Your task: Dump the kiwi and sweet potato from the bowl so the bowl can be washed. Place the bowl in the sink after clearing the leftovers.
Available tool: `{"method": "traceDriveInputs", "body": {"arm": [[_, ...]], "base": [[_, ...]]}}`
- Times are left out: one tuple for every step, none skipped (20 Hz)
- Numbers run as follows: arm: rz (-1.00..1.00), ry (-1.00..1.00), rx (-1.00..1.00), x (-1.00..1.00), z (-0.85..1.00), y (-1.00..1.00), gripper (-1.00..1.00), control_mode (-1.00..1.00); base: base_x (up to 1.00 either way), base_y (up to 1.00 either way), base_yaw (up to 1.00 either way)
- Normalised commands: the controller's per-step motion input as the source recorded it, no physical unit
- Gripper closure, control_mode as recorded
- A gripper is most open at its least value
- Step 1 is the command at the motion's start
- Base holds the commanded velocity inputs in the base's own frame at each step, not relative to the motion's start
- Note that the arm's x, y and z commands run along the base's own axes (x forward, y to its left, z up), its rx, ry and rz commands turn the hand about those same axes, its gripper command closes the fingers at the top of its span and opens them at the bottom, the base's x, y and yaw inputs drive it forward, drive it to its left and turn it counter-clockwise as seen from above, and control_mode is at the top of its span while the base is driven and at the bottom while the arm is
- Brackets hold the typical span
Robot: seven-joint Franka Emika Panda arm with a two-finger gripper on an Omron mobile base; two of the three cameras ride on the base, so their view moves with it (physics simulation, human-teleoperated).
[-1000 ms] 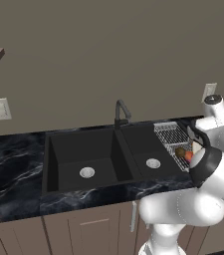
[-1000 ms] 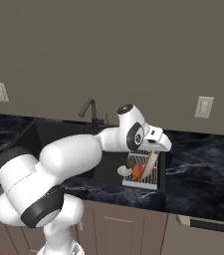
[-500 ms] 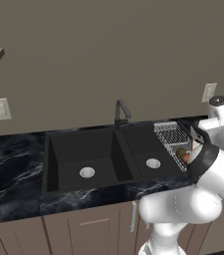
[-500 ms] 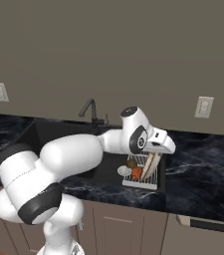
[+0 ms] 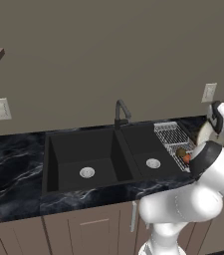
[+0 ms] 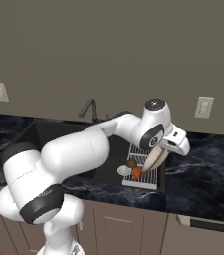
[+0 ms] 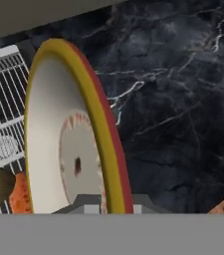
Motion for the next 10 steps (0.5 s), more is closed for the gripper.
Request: {"method": "traceDriveInputs", "body": {"arm": [[0.00, -0.02, 0.37, -0.19, 0.71, 0.00, 1.00, -1.00], [0.00, 0.00, 0.40, -0.31, 0.62, 0.00, 1.00, -1.00], [0.00, 0.00, 0.45, -0.41, 0.54, 0.00, 1.00, -1.00], [0.00, 0.00, 0.50, -0.44, 0.47, 0.16, 1.00, -1.00], [0.00, 0.00, 0.50, -0.47, 0.36, 0.41, 1.00, -1.00], [0.00, 0.00, 0.51, -0.39, 0.31, 0.56, 1.00, -1.00], [0.00, 0.00, 0.49, -0.31, 0.24, 0.84, 1.00, -1.00], [0.00, 0.00, 0.49, -0.26, 0.18, 0.96, 1.00, -1.00], [0.00, 0.00, 0.45, -0.30, 0.04, 1.00, 1.00, -1.00], [0.00, 0.00, 0.44, -0.29, 0.00, 1.00, 1.00, -1.00]], "base": [[0.00, 0.00, 0.00], [0.00, 0.00, 0.00], [0.00, 0.00, 0.00], [0.00, 0.00, 0.00], [0.00, 0.00, 0.00], [0.00, 0.00, 0.00], [0.00, 0.00, 0.00], [0.00, 0.00, 0.00], [0.00, 0.00, 0.00], [0.00, 0.00, 0.00]]}}
